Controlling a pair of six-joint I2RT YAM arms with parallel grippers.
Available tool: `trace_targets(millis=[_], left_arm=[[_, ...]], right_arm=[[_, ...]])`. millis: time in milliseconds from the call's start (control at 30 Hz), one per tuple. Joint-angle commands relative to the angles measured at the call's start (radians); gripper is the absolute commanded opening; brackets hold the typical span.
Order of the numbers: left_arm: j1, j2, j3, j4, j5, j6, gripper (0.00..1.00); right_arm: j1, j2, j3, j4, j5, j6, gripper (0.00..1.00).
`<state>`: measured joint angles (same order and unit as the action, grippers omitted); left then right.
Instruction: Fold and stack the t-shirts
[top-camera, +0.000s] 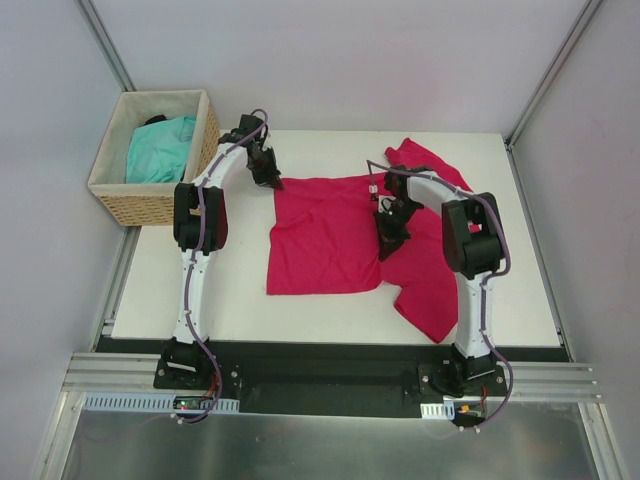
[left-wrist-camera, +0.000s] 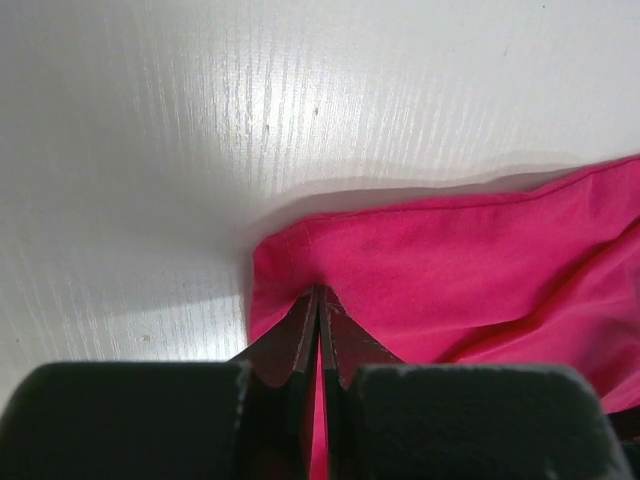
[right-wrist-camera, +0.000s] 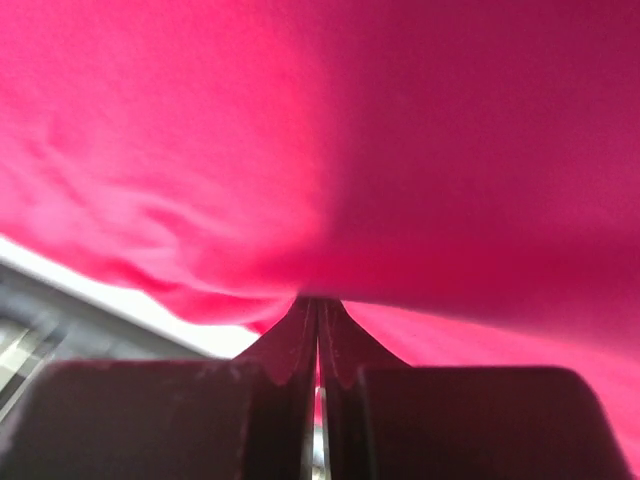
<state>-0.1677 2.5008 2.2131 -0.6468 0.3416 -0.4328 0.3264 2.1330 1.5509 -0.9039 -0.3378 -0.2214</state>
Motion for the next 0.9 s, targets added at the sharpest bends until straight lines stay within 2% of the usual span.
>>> trace_targets(millis=[0, 100, 267, 400, 567, 867], left_arm=[[0.019, -0.020, 0.049, -0.045, 0.022, -0.027, 0.00], [0.020, -0.016, 0.066, -0.050, 0.027, -0.034, 0.00], [0.020, -0.019, 0.071, -0.051, 0.036, -0.043, 0.00], [0.020, -0.031, 0.059, -0.051, 0.042, -0.044, 0.00], [0.020, -0.036, 0.054, -0.057, 0.068, -0.043, 0.00], [0.020, -0.037, 0.063, -0.093, 0.056, -0.041, 0.00]], right_arm=[[0.026, 0.147, 0.068, -0.253, -0.055, -0.033, 0.01], [0.034, 0.085, 0.003, -0.211, -0.029, -0.007, 0.01], [0.034, 0.061, 0.041, -0.240, 0.019, -0.003, 0.01], [0.030, 0.038, 0.080, -0.296, 0.190, 0.004, 0.01], [-0.021, 0.022, 0.116, -0.288, 0.155, 0.008, 0.01], [-0.015, 0.028, 0.184, -0.308, 0.148, 0.014, 0.01]])
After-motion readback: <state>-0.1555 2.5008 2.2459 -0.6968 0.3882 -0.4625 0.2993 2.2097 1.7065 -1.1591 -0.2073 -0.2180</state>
